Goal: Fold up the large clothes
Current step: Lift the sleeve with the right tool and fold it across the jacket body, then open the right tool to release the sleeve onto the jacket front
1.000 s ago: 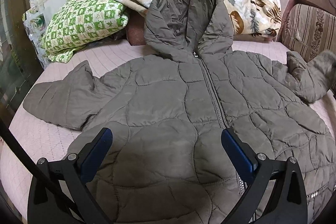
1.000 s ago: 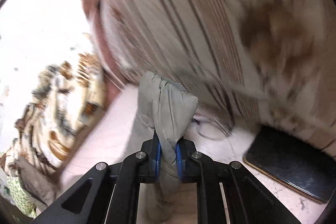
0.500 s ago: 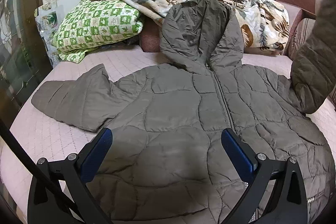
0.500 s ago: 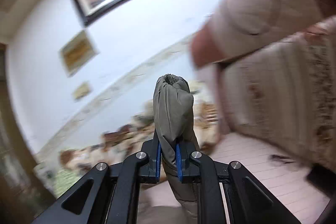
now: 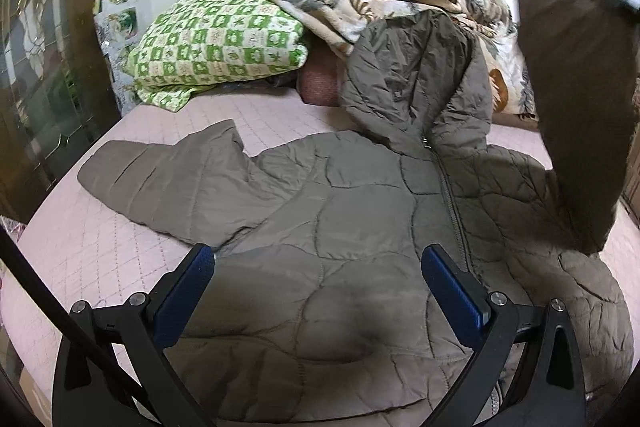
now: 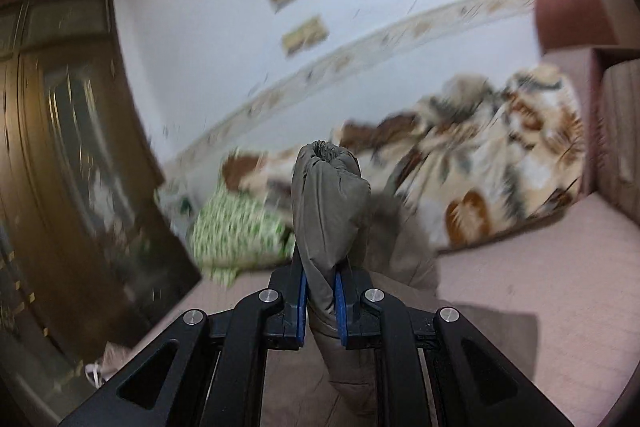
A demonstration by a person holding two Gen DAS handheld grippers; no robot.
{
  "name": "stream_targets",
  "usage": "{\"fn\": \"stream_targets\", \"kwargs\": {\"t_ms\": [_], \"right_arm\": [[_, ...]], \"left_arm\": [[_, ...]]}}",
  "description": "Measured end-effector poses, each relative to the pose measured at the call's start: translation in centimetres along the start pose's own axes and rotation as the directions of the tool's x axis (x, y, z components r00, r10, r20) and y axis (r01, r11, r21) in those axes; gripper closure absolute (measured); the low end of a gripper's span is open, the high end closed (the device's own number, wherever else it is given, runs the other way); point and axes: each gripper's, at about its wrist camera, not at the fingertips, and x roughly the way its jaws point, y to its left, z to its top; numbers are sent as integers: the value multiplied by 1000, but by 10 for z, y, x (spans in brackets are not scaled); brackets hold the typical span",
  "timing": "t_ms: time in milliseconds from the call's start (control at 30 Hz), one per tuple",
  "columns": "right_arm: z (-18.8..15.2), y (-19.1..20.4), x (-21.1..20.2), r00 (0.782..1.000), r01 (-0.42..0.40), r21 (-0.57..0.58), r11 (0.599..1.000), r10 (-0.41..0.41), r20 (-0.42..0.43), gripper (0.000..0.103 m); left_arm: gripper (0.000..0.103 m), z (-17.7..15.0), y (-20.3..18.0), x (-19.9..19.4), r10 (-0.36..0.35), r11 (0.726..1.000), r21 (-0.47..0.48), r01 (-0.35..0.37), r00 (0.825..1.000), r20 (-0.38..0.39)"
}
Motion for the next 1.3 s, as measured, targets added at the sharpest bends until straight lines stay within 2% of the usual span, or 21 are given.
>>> {"fn": "stream_targets", "kwargs": {"t_ms": [100, 267, 433, 533, 600, 633, 667, 700, 800, 833, 867, 933, 1000, 1067, 1133, 1167, 1200, 1267, 1300], "right_arm": [[-25, 7, 31, 996, -14, -25, 1000, 12, -86, 91], [-74, 29, 83, 972, -51, -78, 996, 31, -233, 91], [-126, 29, 129, 928, -59, -82, 995, 25, -372, 91], [-149, 26, 146, 905, -48, -89, 995, 6, -426, 89], [-156, 24, 154, 891, -40, -101, 994, -10, -453, 81], [-162, 22, 160, 877, -43, -98, 994, -9, -480, 74], [-165, 20, 164, 861, -51, -81, 995, 3, -509, 58], [-170, 19, 166, 846, -60, -59, 996, 19, -533, 50], [-174, 18, 164, 809, -111, -9, 994, 85, -582, 49], [-172, 21, 160, 805, -143, -10, 990, 111, -582, 49], [-170, 23, 155, 808, -161, -18, 987, 121, -576, 49], [-156, 24, 141, 834, -173, -23, 985, 134, -535, 49], [-143, 13, 130, 860, -171, 29, 985, 163, -483, 48], [-130, -2, 121, 876, -154, 64, 986, 167, -453, 48], [-120, -18, 113, 901, -71, 24, 997, 74, -428, 47], [-117, -25, 112, 904, -34, 15, 999, 37, -425, 47], [-114, -43, 110, 904, 30, 34, 999, -13, -427, 47], [-113, -75, 108, 895, 109, 94, 990, -56, -442, 47], [-112, -90, 107, 891, 159, 104, 982, -98, -444, 47]], "left_arm": [[0, 1, 8, 2, 11, 1000, -28, -12, 1000, -8], [0, 2, 19, 4, 31, 998, -56, -32, 999, -14], [0, 2, 33, 3, 52, 995, -85, -53, 999, -11], [0, 3, 41, 4, 62, 993, -103, -64, 998, -17], [0, 3, 44, 7, 65, 991, -114, -68, 997, -29], [0, 3, 46, 9, 63, 991, -120, -67, 997, -33], [0, 3, 47, 9, 64, 990, -123, -67, 997, -34], [0, 4, 48, 10, 68, 990, -125, -72, 997, -32], [0, 7, 51, 10, 74, 988, -135, -78, 997, -29], [0, 8, 52, 9, 78, 987, -140, -80, 997, -24], [0, 9, 53, 8, 82, 985, -148, -83, 997, -16], [0, 11, 52, 8, 89, 984, -156, -88, 996, -5], [0, 11, 50, 8, 98, 983, -153, -97, 995, -2], [0, 11, 47, 9, 103, 984, -145, -102, 995, 2], [0, 12, 44, 9, 113, 985, -135, -110, 994, 10], [0, 13, 43, 9, 106, 986, -133, -104, 994, 15], [0, 14, 41, 8, 92, 987, -131, -88, 996, 23], [0, 17, 31, 11, 39, 993, -110, -35, 999, 28], [0, 19, 24, 17, -2, 997, -81, 2, 1000, 7]]}}
